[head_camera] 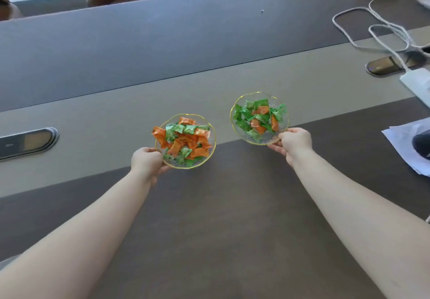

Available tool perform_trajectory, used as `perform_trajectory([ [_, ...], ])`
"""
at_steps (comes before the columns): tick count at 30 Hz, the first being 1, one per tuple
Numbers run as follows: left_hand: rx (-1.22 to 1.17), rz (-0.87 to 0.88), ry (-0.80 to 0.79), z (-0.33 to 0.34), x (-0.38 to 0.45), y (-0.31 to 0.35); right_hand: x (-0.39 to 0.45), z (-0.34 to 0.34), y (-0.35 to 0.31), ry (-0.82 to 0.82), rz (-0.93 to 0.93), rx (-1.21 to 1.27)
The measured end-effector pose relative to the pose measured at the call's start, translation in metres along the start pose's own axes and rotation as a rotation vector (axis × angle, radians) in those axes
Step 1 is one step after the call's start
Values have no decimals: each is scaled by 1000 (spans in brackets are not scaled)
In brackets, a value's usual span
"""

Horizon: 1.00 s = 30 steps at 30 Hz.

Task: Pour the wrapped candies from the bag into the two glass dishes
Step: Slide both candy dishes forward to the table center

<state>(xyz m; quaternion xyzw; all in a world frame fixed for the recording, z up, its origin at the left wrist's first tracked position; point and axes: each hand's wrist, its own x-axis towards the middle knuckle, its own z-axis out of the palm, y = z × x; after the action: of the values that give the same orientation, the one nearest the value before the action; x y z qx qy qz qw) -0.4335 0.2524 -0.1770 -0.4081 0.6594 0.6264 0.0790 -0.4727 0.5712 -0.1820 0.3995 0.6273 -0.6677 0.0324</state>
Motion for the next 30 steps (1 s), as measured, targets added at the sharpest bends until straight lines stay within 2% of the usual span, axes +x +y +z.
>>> perform_trajectory([
  [13, -123, -28, 2, 73, 57, 33, 82, 20, -27, 143, 4, 14],
  [20, -171, -61, -7, 86, 61, 39, 88, 26, -27, 159, 17, 34],
  [30, -147, 16, -49, 96, 46, 38, 85, 29, -28, 106, -15, 45],
])
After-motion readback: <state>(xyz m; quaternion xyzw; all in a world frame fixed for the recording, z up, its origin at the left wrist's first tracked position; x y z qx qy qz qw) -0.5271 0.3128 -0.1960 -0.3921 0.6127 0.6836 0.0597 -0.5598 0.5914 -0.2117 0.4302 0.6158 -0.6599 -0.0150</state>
